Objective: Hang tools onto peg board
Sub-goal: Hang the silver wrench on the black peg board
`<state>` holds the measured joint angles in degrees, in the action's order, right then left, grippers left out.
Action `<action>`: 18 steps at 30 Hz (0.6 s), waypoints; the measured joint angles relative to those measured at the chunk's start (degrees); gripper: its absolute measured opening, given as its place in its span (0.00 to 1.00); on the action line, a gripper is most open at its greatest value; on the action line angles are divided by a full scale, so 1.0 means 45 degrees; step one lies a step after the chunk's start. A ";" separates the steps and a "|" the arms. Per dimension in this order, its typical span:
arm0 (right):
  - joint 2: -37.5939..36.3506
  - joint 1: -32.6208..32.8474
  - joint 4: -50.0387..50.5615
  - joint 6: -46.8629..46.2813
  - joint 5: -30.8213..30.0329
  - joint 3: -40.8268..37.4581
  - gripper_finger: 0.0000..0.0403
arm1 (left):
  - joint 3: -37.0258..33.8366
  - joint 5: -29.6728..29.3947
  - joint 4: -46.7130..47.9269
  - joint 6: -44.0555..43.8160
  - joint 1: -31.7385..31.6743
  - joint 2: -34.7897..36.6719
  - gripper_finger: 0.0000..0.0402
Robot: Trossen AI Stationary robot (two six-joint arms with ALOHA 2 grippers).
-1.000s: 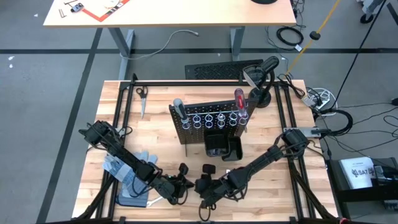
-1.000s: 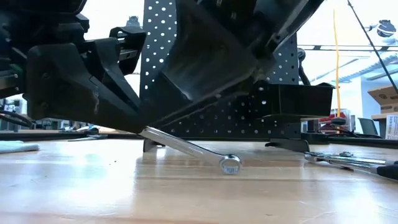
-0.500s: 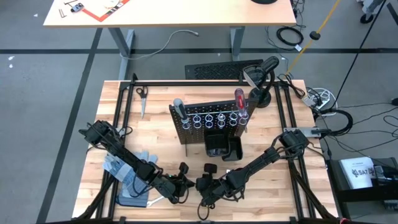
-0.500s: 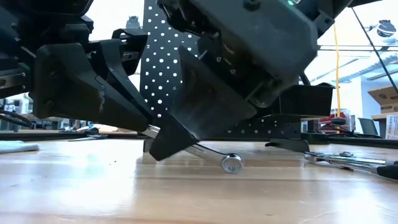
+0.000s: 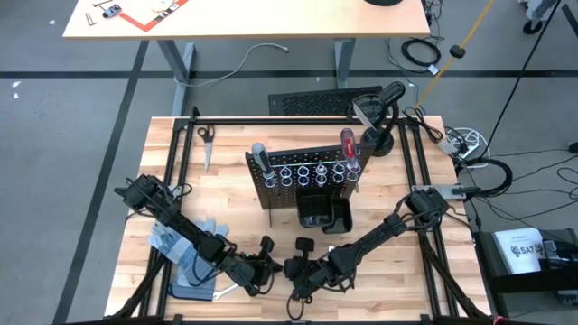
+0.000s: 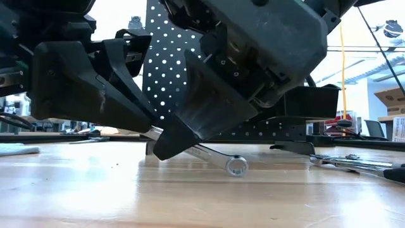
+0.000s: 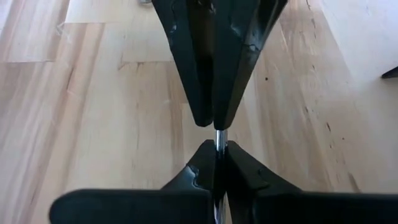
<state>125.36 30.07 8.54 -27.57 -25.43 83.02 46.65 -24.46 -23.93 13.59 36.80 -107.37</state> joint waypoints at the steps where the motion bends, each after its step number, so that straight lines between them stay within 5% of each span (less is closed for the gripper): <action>1: 0.0000 0.0004 0.0005 -0.0006 0.0014 0.0000 0.01 | 0.0000 0.0012 -0.0083 0.0002 0.0011 0.0000 0.12; 10: -0.0024 -0.0001 0.0179 -0.0063 -0.0016 0.0000 0.01 | 0.0136 -0.0619 -0.0242 -0.1447 0.0164 0.1170 0.34; 18: -0.0049 0.0025 -0.0082 -0.0049 0.0001 -0.0005 0.01 | 0.0141 -0.2306 0.1164 -0.2623 0.0397 0.3341 0.43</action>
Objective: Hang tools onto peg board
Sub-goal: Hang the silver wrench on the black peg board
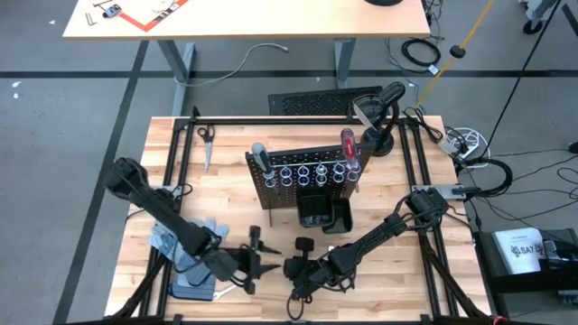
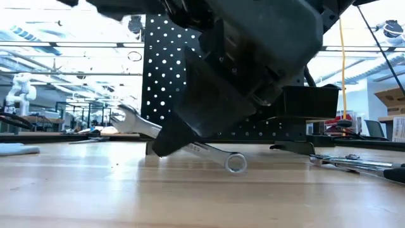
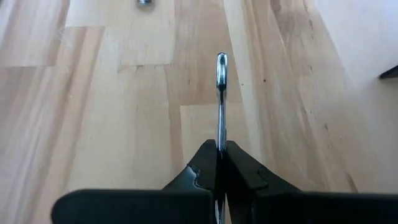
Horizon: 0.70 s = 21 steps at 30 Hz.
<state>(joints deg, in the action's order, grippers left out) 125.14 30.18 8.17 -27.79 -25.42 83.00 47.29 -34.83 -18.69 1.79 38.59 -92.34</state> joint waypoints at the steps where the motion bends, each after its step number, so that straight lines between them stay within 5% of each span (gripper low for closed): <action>1: 0.0000 0.0030 -0.0141 0.0090 -0.0006 0.0008 0.01 | 0.0000 -0.0301 0.0263 0.0002 0.0081 0.0336 0.43; 13: 0.0000 0.0245 0.0710 0.2685 -0.1450 0.2660 0.01 | 0.0005 -0.2701 0.2449 0.0425 0.1179 0.3284 0.43; 21: 0.0000 0.0370 0.5359 0.2904 -0.5531 0.6275 0.01 | 0.0000 -0.3668 0.2263 0.1127 0.2376 0.4416 0.43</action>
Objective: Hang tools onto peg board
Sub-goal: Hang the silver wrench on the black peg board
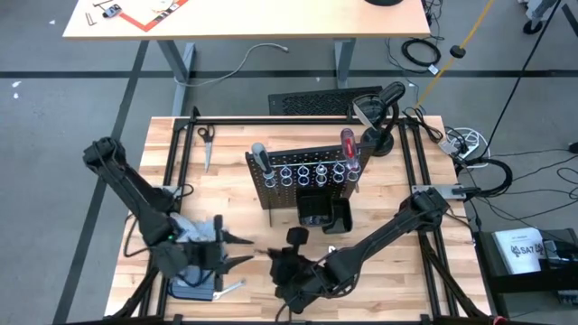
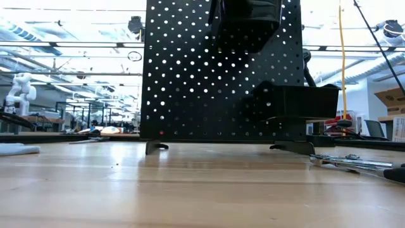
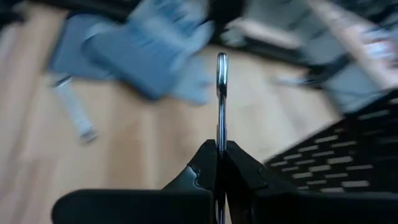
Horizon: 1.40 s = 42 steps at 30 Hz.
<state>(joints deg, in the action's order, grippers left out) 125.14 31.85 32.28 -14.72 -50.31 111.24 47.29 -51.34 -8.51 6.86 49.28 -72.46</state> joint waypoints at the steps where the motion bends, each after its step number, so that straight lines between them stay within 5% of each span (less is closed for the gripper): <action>1: 0.0000 0.0049 0.0444 0.0136 -0.0611 0.0518 0.01 | 0.0000 -0.0213 -0.0024 0.0090 0.0147 0.0165 0.43; 11: -0.0089 0.0864 0.2916 0.2403 -0.6036 0.4839 0.01 | -0.0249 -0.1101 0.0312 0.0195 0.0778 0.0662 0.43; 17: -0.1061 0.1591 0.3563 0.2833 -0.8051 0.5217 0.01 | -0.0968 -0.1082 0.0206 -0.0453 0.0649 0.0636 0.43; 30: -0.2103 0.3281 1.2605 -0.7456 -0.8809 0.5197 0.01 | -0.2011 -0.0356 -0.1057 -0.0506 -0.0102 0.0631 0.43; 42: -0.1974 0.3422 1.2578 -0.8440 -0.8839 0.5197 0.01 | -0.2467 0.0821 -0.1652 -0.0838 -0.1208 0.0631 0.43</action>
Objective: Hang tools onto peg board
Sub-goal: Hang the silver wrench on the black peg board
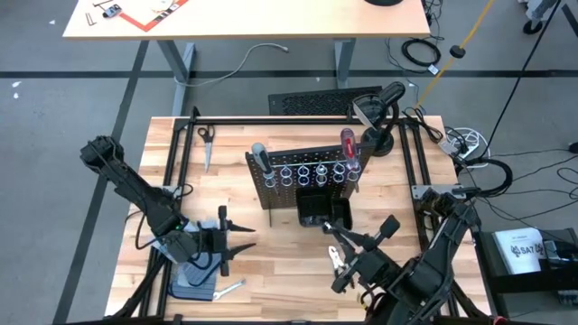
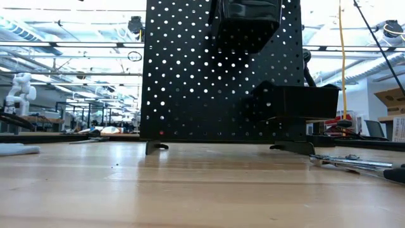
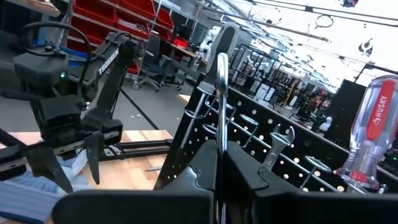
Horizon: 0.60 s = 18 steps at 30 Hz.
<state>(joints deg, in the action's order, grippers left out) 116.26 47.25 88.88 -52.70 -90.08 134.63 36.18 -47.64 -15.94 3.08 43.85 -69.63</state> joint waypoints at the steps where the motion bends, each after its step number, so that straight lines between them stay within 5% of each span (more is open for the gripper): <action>1: 0.0089 -0.0048 -0.0235 0.0172 0.0035 0.0000 0.01 | 0.0000 0.0043 -0.0002 -0.0001 -0.0043 0.0000 0.43; 18: 0.1245 -0.2769 -1.5747 1.6145 0.9285 -0.0005 0.01 | 0.0000 0.0586 0.0398 -0.0294 -0.0250 0.0000 0.43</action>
<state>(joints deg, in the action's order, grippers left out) 121.86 34.78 18.02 19.95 -48.30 134.61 36.18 -45.01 -14.15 1.76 42.72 -69.63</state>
